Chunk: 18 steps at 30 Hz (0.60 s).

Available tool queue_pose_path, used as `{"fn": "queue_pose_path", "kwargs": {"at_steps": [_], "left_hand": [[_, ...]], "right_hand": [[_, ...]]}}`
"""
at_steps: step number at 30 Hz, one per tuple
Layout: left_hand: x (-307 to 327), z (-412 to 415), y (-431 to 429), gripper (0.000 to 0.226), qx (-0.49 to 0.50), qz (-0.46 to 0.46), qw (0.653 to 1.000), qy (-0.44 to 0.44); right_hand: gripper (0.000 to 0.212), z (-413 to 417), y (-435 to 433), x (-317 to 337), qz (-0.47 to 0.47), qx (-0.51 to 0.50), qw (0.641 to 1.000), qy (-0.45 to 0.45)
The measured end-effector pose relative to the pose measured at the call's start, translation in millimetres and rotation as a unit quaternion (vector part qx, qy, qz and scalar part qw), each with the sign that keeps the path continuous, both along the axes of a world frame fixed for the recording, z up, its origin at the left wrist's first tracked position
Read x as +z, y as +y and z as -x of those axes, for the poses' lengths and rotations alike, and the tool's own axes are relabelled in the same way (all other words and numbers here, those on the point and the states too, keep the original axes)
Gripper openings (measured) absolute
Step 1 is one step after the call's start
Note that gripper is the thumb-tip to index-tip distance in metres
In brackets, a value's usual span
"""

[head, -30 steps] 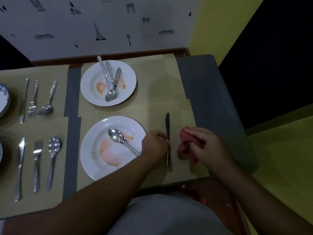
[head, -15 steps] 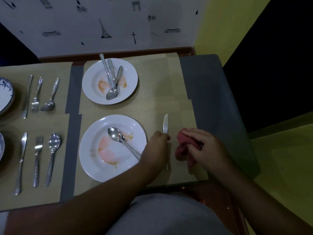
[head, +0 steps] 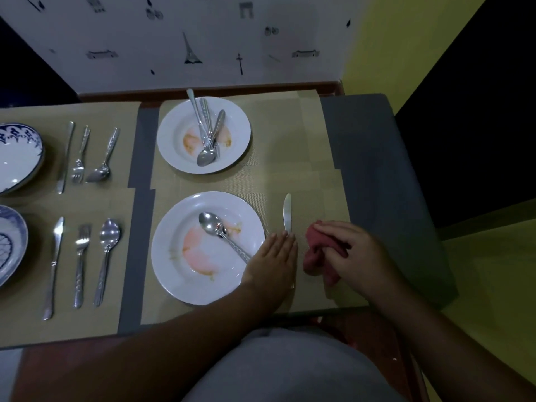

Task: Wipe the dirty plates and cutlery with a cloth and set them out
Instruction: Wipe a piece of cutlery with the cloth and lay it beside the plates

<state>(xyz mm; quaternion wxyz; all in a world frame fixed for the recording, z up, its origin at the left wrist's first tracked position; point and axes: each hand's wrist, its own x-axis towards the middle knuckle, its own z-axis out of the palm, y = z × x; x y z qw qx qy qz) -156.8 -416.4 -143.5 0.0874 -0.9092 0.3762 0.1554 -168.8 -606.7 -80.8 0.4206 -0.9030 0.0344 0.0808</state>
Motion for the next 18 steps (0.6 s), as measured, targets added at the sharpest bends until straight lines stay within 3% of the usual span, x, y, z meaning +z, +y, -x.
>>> {"fn": "queue_pose_path", "kwargs": {"at_steps": [3, 6, 9, 12, 14, 18], "left_hand": [[7.5, -1.2, 16.5, 0.047, 0.033, 0.190, 0.981, -0.036], [14.2, 0.8, 51.1, 0.018, 0.234, 0.339, 0.911, -0.034], [15.8, 3.2, 80.6, 0.016, 0.482, 0.355, 0.798, 0.067], [10.5, -3.6, 90.0, 0.021, 0.608, 0.362, 0.694, 0.131], [5.8, -9.8, 88.6, 0.028, 0.635, 0.368, 0.663, 0.149], [5.9, -20.4, 83.9, 0.029, 0.661, 0.374, 0.632, 0.156]], "right_hand": [[0.050, 0.4, 5.8, -3.0, 0.009, 0.004, 1.000, -0.021], [0.051, -2.0, 15.0, -4.8, 0.003, 0.008, 0.999, -0.035], [0.051, -5.3, 31.1, -1.4, -0.001, 0.027, 0.999, -0.040], [0.050, -7.4, 50.5, 3.0, -0.009, 0.049, 0.998, -0.045], [0.051, -9.1, 61.4, 3.8, -0.006, 0.061, 0.997, -0.051], [0.052, -11.9, 78.8, 6.9, 0.002, 0.088, 0.993, -0.073]]}}
